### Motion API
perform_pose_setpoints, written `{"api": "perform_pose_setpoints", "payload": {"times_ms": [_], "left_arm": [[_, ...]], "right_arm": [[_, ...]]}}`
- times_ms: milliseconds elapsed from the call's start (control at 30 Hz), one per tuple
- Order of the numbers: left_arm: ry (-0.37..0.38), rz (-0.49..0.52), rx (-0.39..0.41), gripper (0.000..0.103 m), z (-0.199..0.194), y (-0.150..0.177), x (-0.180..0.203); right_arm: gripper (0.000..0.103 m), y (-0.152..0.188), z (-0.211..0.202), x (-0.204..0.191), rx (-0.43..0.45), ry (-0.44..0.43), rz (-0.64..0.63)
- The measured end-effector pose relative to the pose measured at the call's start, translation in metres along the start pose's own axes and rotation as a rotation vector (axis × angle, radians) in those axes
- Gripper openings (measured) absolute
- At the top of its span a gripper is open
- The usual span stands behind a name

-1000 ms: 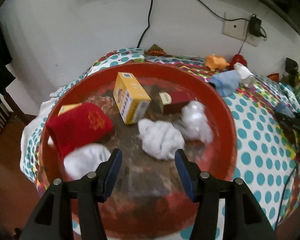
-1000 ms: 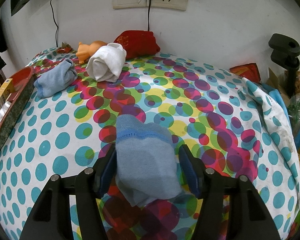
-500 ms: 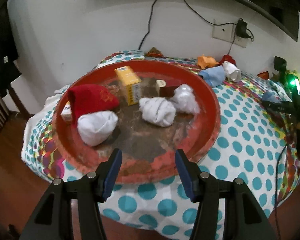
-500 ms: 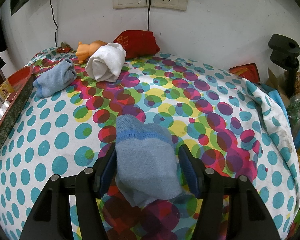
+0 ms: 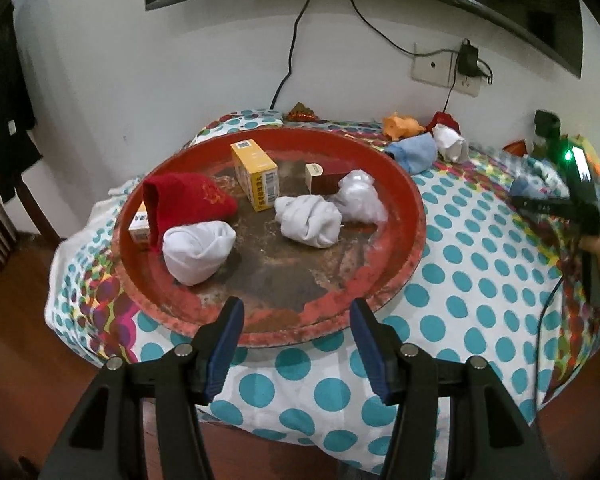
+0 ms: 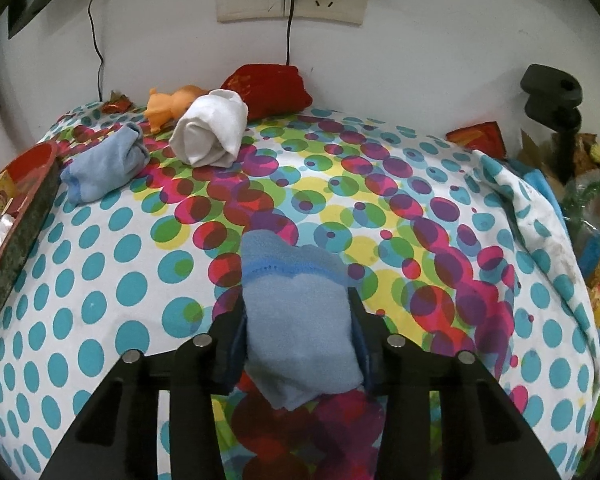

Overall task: Organize objects
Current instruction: 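Carry the held blue sock over the red tray with the right gripper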

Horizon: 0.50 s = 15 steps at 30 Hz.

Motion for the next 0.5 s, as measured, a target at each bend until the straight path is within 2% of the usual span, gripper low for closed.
{"api": "perform_pose_setpoints", "payload": {"times_ms": [233,367,500], "left_arm": [[-0.035,-0.026,0.027,0.056,-0.006,-0.005,-0.017],[-0.018,-0.067,-0.005,0.056,0.001,-0.003,-0.027],[-0.046,-0.069,0.002,0.056,0.0,-0.003,-0.032]], "right_arm": [[0.037,0.009,-0.015,-0.007,-0.004,-0.006,-0.02],[0.037,0.01,-0.024,-0.023,0.005,-0.033,-0.042],[0.037,0.012,-0.032,-0.047,0.01,-0.072,-0.063]]}}
Point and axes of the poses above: each gripper's, at about its wrist camera, not at the fingertips, and z roughly the way its jaws point, x to its right, y to its underside, the point moved 4 cm from there along z, roughly the way its jaws point, and after that the axes turned 10 degrees about -y, right-handed, at the moved point
